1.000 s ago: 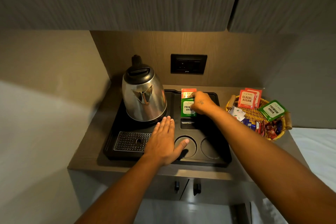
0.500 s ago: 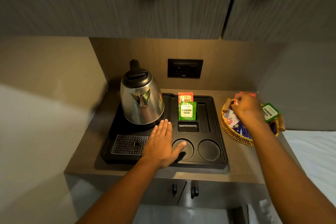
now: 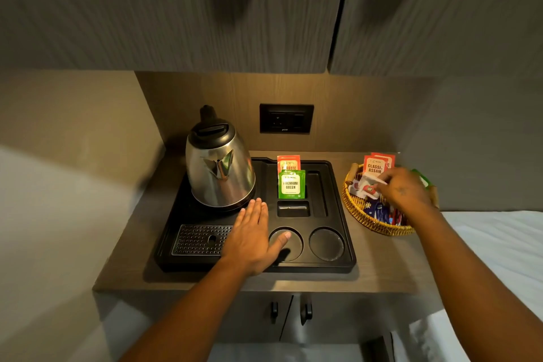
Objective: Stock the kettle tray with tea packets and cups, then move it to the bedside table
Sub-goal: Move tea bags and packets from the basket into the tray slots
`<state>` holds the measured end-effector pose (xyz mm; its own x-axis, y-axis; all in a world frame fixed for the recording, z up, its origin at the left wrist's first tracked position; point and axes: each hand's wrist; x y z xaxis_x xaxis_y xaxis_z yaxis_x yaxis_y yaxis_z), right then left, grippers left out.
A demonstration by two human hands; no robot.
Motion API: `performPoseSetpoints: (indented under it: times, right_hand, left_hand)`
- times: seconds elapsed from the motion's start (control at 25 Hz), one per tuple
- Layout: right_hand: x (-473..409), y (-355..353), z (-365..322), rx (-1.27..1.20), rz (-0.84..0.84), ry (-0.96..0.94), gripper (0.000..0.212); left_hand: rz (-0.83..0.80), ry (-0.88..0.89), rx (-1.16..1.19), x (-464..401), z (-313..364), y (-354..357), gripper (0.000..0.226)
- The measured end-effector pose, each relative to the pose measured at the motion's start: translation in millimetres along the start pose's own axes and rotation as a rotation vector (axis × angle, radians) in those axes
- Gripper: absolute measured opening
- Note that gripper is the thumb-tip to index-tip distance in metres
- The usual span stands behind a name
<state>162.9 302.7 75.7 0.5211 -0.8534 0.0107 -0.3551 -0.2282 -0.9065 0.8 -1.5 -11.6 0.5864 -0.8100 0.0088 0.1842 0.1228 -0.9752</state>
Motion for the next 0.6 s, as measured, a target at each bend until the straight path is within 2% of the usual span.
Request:
performPoseSetpoints:
  times: [0.08,0.12,0.2,0.28,0.4,0.48,0.6]
  right_hand:
    - [6.0,-8.3,-11.6,-0.047,0.073,-0.087,0.011]
    - [10.1,-5.8,-26.2,-0.099,0.054,-0.142,0.01]
    - [20.8,17.5,-63.8,-0.156,-0.101,-0.257,0.009]
    - [31.9,50.4,-98.5,-0.07,-0.265,-0.334,0.006]
    - [39.3,84.5,-122.0,0.065,-0.39,-0.344,0.021]
    - [36.6,85.2,-115.6,0.058,-0.363,-0.311,0.03]
    - [22.0,59.5,-75.5,-0.005,-0.071,-0.114,0.031]
  left_hand:
    - [0.0,-0.006,-0.001,-0.5,-0.1,0.8,0.102]
    - [-0.001,-0.004,-0.002,-1.6,0.1,0.5,0.102]
    - [-0.01,0.002,-0.005,-0.8,0.0,0.4,0.102]
    - [-0.004,0.001,-0.003,-0.3,0.3,-0.7,0.102]
    - [-0.003,-0.002,0.008,-0.2,0.0,-1.9,0.102]
    - [-0.004,-0.008,0.013,0.3,-0.1,-1.4,0.104]
    - [-0.004,-0.016,0.021,-2.1,-0.9,-0.6,0.104]
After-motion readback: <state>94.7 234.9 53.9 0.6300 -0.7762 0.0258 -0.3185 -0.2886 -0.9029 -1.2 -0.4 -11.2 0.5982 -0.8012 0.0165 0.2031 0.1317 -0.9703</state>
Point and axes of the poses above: each hand's wrist, its own x-axis away from the middle knuckle, its own y-axis out of the palm, z = x × y, and after that the axes turned 4 degrees about z, right-handed
